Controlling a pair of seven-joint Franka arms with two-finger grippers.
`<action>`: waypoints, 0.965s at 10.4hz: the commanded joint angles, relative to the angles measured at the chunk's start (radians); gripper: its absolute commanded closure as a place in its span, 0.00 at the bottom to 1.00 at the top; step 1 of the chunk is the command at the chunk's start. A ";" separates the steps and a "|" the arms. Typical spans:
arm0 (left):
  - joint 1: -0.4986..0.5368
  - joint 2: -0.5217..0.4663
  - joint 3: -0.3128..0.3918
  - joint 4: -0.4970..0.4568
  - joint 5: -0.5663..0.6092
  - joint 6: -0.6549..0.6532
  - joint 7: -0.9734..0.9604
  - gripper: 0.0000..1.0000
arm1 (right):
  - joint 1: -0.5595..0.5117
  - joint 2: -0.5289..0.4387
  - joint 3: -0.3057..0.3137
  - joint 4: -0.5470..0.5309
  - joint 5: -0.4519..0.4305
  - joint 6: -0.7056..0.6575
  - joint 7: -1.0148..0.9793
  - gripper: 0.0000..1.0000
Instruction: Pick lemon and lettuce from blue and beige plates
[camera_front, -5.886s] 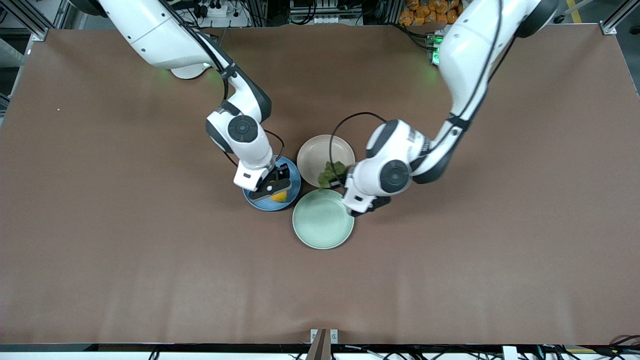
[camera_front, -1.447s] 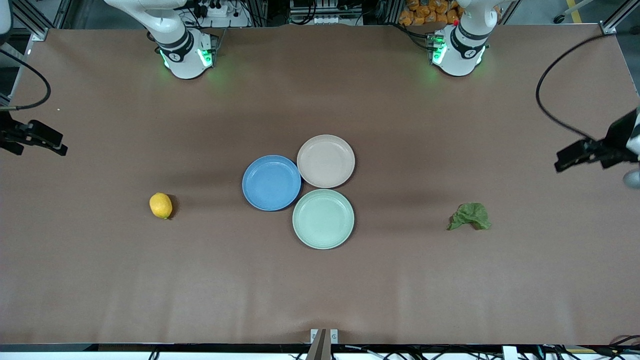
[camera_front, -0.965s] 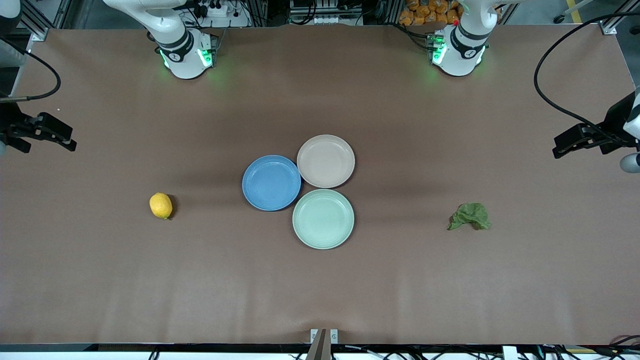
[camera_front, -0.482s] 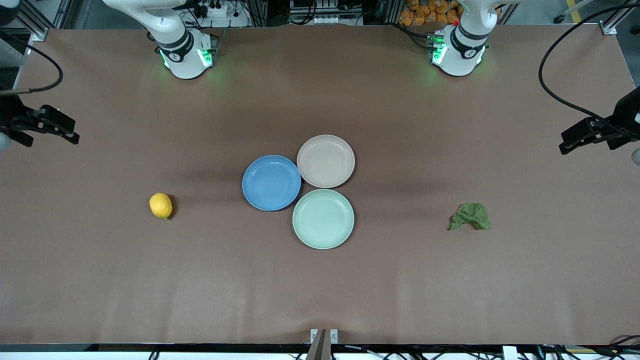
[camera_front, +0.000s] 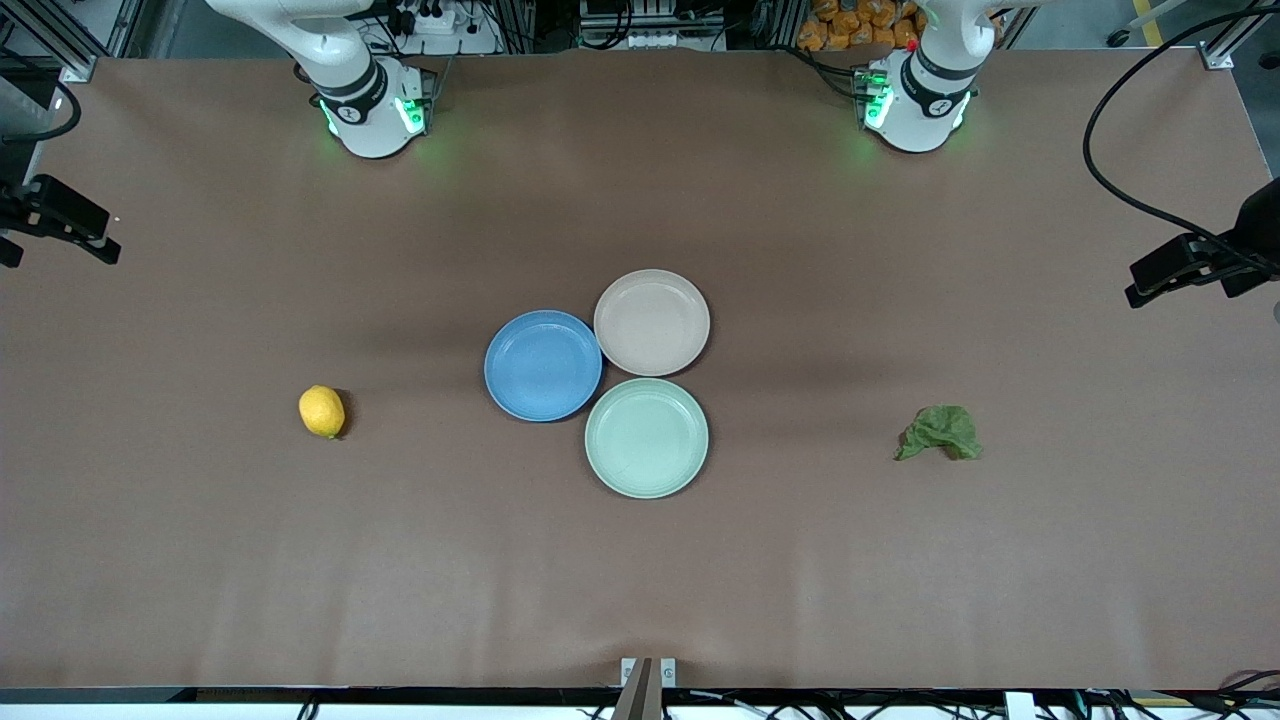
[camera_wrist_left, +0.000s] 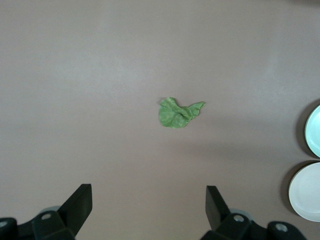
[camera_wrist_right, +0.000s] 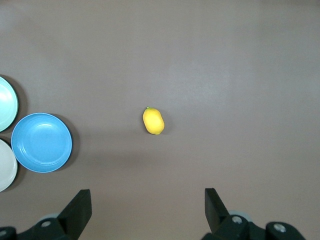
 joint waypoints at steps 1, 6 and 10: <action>0.005 -0.015 0.003 -0.012 -0.017 -0.022 0.001 0.00 | -0.009 -0.004 0.002 0.018 0.016 -0.020 -0.004 0.00; 0.006 -0.014 0.005 -0.012 -0.015 -0.034 0.004 0.00 | -0.009 0.000 0.002 0.022 0.018 -0.062 -0.004 0.00; 0.006 -0.015 0.005 -0.012 -0.014 -0.034 0.002 0.00 | -0.008 0.003 0.003 0.031 0.019 -0.073 -0.004 0.00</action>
